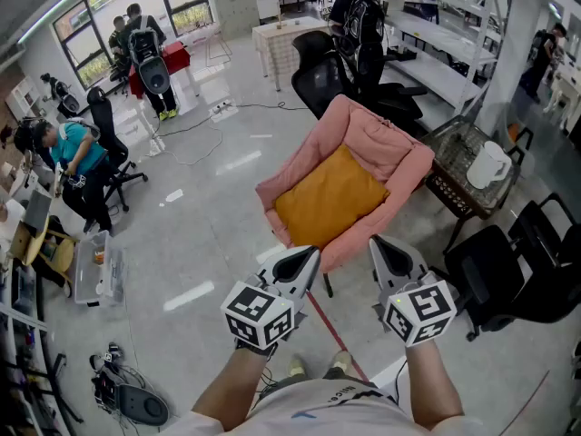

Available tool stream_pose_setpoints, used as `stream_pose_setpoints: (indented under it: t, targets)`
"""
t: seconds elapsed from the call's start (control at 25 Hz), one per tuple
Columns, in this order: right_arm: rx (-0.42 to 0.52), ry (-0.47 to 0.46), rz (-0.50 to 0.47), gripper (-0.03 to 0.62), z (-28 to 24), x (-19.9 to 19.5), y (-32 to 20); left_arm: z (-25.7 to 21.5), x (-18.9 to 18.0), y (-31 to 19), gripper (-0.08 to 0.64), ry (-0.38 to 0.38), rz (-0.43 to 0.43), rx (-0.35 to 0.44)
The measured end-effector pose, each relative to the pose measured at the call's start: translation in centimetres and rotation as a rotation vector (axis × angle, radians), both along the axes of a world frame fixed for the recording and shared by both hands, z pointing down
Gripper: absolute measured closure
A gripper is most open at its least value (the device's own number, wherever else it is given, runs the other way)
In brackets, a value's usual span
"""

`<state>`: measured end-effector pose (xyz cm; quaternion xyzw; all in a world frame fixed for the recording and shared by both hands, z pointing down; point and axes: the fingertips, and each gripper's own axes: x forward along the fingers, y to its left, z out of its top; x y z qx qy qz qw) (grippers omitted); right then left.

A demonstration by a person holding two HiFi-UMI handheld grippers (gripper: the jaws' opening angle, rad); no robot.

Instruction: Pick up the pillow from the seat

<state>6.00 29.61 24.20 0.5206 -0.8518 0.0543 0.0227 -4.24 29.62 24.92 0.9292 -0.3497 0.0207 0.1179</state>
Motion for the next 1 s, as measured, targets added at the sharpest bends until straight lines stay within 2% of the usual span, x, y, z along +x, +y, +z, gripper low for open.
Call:
stream_pose_setpoints:
  t: [0.76, 1.0]
  targets:
    - [-0.016, -0.023, -0.021, 0.577, 1.2, 2.1, -0.1, 0.6, 3.1, 0.4, 0.551, -0.002, 0.000, 0.007]
    - [0.006, -0.074, -0.044, 0.575, 0.9, 1.8, -0.4, 0.2, 2.6, 0.1, 0.551, 0.039, -0.007, 0.009]
